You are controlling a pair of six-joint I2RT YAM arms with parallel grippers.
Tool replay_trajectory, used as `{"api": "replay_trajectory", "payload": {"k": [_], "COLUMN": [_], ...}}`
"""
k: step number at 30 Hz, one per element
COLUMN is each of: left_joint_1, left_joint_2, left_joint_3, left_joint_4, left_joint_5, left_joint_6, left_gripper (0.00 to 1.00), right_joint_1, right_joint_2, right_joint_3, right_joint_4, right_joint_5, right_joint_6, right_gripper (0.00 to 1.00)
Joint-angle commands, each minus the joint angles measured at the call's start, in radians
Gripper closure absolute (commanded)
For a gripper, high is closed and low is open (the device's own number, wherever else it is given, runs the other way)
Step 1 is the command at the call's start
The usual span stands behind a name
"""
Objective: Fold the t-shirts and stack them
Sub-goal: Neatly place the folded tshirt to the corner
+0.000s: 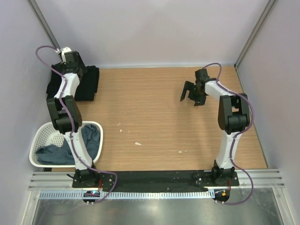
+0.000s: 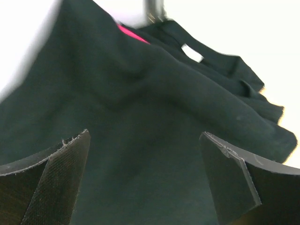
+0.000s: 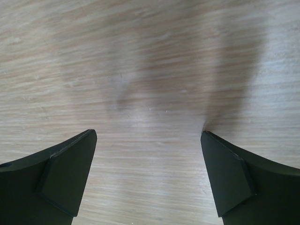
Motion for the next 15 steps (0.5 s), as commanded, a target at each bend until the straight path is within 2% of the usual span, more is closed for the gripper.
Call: {"api": "replay_trajectory", "payload": {"k": [1,10,15], "left_joint_1": [0.003,0.006,0.006], "left_joint_2": [0.073,0.159,0.037], "left_joint_3": [0.070,0.147,0.057], "left_joint_4": [-0.055,-0.106,-0.048], "left_joint_5": [0.122,0.297,0.341], "left_joint_6": [-0.113,-0.141,-0.185], "left_gripper": [0.00,0.00,0.00], "right_joint_1": [0.009,0.009,0.009], "right_joint_2": [-0.099,-0.245,-0.334], "right_joint_3": [-0.020,0.050,0.052], "right_joint_4": [0.029,0.029,0.023], "right_joint_5": [-0.012,0.013,0.028], "right_joint_6": [-0.010,0.001,-0.003], "right_gripper": [0.00,0.00,0.00]}}
